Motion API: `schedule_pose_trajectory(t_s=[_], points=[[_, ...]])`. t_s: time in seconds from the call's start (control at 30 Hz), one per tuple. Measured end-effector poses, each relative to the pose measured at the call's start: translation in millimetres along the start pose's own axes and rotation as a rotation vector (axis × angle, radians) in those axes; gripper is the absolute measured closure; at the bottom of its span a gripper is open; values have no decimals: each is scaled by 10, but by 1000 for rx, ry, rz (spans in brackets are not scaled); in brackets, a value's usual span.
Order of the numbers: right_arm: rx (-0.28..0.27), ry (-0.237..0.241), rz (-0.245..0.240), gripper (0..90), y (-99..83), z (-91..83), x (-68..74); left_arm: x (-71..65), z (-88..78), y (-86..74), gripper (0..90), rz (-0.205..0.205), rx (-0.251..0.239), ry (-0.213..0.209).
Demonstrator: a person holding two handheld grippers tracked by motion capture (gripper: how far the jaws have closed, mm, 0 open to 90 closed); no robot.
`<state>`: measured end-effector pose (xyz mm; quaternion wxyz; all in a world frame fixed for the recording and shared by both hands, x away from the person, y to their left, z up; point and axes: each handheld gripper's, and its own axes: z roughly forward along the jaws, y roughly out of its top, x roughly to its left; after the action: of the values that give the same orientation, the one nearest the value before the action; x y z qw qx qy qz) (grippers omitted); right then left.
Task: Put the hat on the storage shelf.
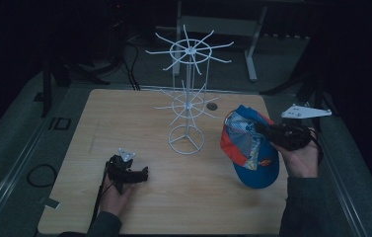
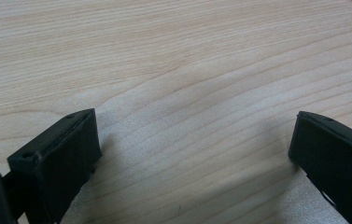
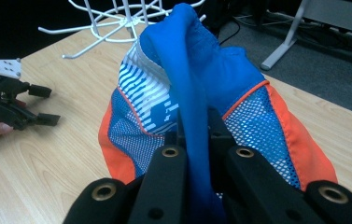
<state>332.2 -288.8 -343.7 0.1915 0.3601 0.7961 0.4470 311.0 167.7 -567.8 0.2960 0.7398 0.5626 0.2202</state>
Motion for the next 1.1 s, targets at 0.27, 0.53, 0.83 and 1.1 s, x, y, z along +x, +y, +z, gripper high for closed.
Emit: schedule_pose_trajectory(t_s=[0.27, 0.53, 0.83, 1.1], points=[[-17, 6, -8, 885, 63, -43, 16, 0, 0, 0, 24, 0, 0, 0], [-32, -4, -17, 886, 122, -94, 30, -1, 1, 0, 24, -1, -1, 0], [-47, -6, -28, 886, 192, -131, 36, -1, 1, 0, 24, -2, -2, 0], [-58, -2, -33, 886, 247, -141, 39, -1, 1, 0, 24, -1, -1, 0]])
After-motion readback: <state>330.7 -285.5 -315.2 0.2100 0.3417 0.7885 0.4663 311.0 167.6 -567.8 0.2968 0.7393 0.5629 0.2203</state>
